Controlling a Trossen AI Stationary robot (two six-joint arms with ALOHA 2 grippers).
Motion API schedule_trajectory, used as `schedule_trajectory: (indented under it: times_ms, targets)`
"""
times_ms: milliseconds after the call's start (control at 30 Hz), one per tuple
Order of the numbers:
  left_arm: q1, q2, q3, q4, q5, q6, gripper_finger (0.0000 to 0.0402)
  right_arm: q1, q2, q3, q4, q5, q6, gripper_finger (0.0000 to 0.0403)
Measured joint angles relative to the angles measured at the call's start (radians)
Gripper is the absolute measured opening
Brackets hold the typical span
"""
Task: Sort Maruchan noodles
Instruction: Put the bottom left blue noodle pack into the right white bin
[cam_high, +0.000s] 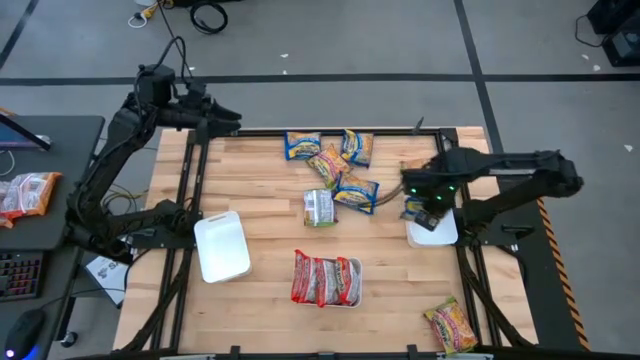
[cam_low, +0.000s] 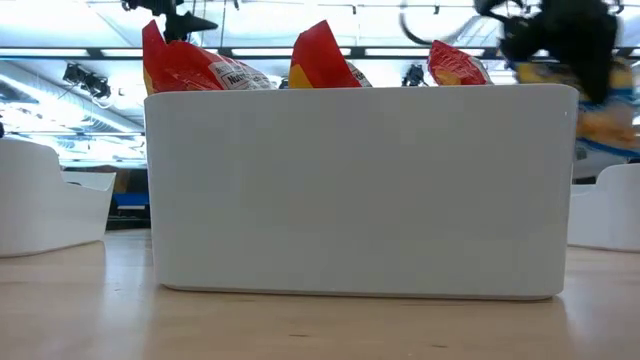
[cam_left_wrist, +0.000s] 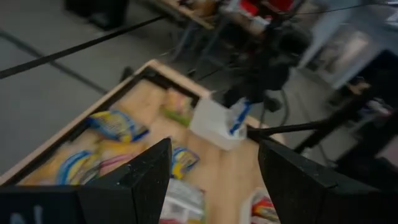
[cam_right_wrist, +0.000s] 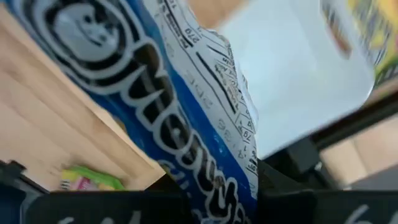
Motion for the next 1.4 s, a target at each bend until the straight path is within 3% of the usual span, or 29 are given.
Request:
schedule_trajectory:
  times_ms: [200,367,633,833,1167,1400]
  targets:
    - [-0.040,0.001,0.000,0.136,-0.028,-0.140,0.0244,0.032,-0.084,-0.167,0.002,0.002,0.032,0.0059]
    - [-0.192,-0.001,0.000,0.300,-0.038,-0.273,0.0244,0.077,-0.066,-0.252,0.012,0.052,-0.035,0.0059]
    - [-0.441,0.007,0.000,0.210,-0.430,-0.157,0.0244,0.143,-0.045,-0.350,0.102,0.071,0.028,0.0059]
    - [-0.485,0.007,0.000,0.149,-0.481,-0.157,0.0244,0.164,-0.018,-0.341,0.131,0.107,0.038,0.0071]
    - [-0.522,-0.002,0.000,0.067,-0.480,-0.157,0.0244,0.189,0.050,-0.340,0.133,-0.036,0.030,0.0134]
    - [-0.523,-0.035,0.000,-0.037,-0.477,-0.155,0.0244,0.236,0.074,-0.336,0.243,-0.293,0.016,0.0148]
